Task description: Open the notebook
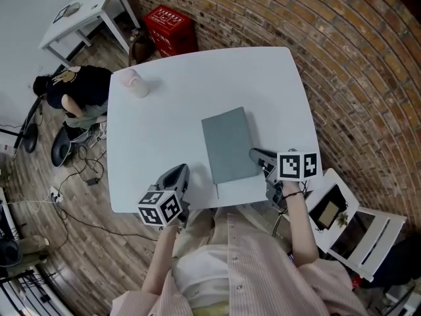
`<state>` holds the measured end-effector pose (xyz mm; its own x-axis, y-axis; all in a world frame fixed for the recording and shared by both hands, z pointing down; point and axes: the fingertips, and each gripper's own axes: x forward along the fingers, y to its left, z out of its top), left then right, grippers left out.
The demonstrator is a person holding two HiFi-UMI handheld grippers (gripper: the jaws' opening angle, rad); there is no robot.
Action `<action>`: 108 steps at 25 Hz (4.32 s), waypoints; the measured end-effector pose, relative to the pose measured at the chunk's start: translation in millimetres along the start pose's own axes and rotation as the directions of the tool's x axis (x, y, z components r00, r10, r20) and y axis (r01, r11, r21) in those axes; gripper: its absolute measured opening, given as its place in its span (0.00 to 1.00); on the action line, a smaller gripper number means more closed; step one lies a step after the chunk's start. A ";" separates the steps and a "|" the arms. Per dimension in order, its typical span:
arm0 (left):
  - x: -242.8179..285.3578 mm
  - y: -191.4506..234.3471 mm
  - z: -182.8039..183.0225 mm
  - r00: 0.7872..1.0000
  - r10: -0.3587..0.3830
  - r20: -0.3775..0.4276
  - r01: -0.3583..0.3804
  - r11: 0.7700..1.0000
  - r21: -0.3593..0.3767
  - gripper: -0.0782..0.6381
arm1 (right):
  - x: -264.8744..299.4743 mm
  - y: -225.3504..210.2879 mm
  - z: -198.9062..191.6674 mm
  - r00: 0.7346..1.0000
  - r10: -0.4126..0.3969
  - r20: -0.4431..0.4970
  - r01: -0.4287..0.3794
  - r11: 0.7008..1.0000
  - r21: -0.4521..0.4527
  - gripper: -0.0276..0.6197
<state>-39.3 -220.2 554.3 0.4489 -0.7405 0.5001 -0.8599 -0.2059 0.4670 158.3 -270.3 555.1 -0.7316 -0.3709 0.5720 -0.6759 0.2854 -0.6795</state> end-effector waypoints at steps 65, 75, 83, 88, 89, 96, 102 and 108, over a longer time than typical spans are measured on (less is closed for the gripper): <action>-151.7 144.6 26.4 0.988 -0.148 0.036 0.146 0.987 0.060 0.10 | 116.6 201.5 -45.9 0.868 -0.455 0.197 0.489 0.716 -0.498 0.09; -158.3 157.7 25.3 0.992 -0.117 0.052 0.115 0.993 0.035 0.10 | 155.4 202.4 -70.9 0.854 -0.482 0.195 0.499 0.655 -0.567 0.09; -157.3 153.3 18.6 0.995 -0.092 0.046 0.091 0.996 0.020 0.10 | 172.9 196.3 -82.2 0.848 -0.499 0.176 0.493 0.625 -0.605 0.09; -156.4 156.7 18.6 0.996 -0.070 0.051 0.069 0.998 0.013 0.10 | 183.8 190.6 -86.8 0.849 -0.497 0.178 0.493 0.628 -0.602 0.09; -156.8 157.8 18.4 0.997 -0.065 0.052 0.064 0.998 0.011 0.10 | 186.0 189.8 -88.0 0.850 -0.497 0.176 0.492 0.628 -0.603 0.09; -157.6 162.8 19.5 0.997 -0.049 0.055 0.049 0.999 0.004 0.10 | 197.2 184.8 -96.2 0.850 -0.503 0.155 0.484 0.633 -0.604 0.09; -156.1 165.0 21.4 0.997 -0.047 0.056 0.047 0.999 -0.001 0.10 | 201.7 181.3 -99.1 0.856 -0.498 0.137 0.477 0.660 -0.580 0.09; -151.6 162.6 23.0 0.998 -0.053 0.041 0.051 0.998 0.034 0.10 | 203.9 179.6 -100.5 0.875 -0.470 0.119 0.454 0.708 -0.542 0.09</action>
<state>-252.7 -156.2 537.7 0.4831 -0.7545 0.4442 -0.8436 -0.2654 0.4668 -121.1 -205.8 595.9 -0.3119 -0.5633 0.7651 -0.8583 0.5124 0.0273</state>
